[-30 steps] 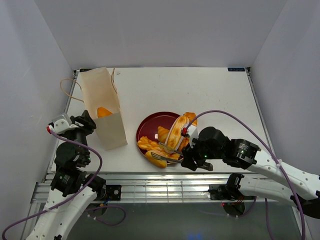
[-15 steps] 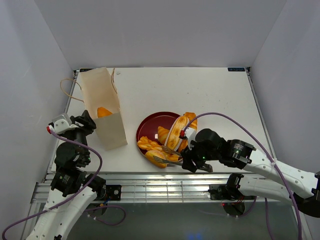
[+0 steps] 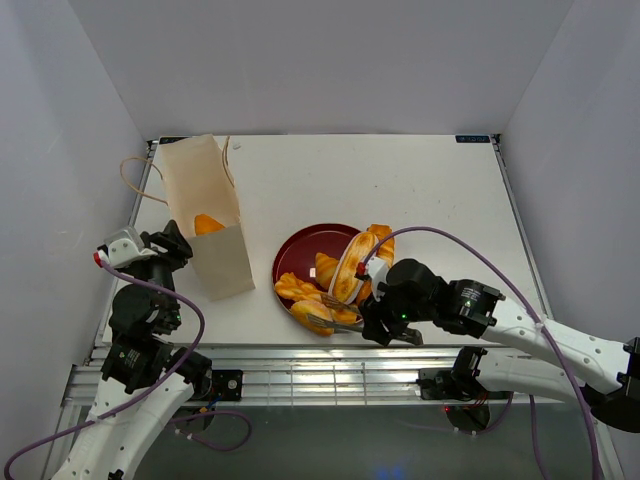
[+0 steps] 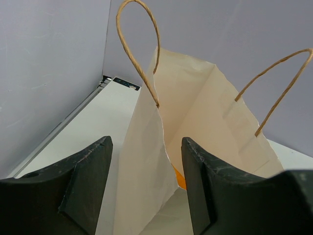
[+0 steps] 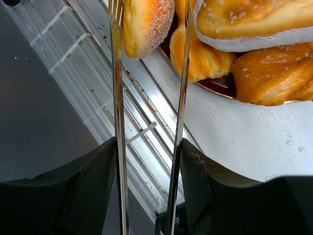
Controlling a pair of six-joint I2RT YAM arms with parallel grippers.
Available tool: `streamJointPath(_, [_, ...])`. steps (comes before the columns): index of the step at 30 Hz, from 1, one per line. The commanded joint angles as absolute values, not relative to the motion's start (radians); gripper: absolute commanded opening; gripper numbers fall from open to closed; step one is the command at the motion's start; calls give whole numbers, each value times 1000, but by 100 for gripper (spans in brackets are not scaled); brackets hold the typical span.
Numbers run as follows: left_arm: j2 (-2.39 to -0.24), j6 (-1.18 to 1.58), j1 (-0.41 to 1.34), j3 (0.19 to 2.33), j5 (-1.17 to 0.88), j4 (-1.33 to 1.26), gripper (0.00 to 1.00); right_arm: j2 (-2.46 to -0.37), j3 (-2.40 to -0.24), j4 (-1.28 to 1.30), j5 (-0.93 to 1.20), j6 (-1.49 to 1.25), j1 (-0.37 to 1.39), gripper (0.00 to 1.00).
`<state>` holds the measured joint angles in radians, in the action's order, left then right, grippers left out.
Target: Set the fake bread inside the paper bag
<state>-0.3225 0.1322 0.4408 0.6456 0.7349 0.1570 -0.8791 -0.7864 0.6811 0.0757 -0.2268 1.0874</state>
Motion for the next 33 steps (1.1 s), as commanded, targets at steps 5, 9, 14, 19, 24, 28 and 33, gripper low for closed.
streamJointPath(5, [-321,137,443,643,719,163,69,-896,-785,626,83,-219,1092,47])
streamJointPath(9, [-322,138,443,643,719,163,69,-891,-811,629,75,-221,1092,40])
streamJointPath(14, [-324,138,443,643,719,163,69,-885,-834,634,60,-219,1092,35])
streamJointPath(19, [-324,137,443,643,721,163,69,-881,-868,641,28,-218,1094,34])
streamJointPath(24, [-322,138,443,644,721,163,69,-865,-897,608,6,-227,1092,33])
streamJointPath(28, [-322,138,443,643,719,163,69,-867,-922,568,6,-230,1092,33])
streamJointPath(33, [-321,140,443,643,723,163,69,-890,-946,520,26,-230,1092,32])
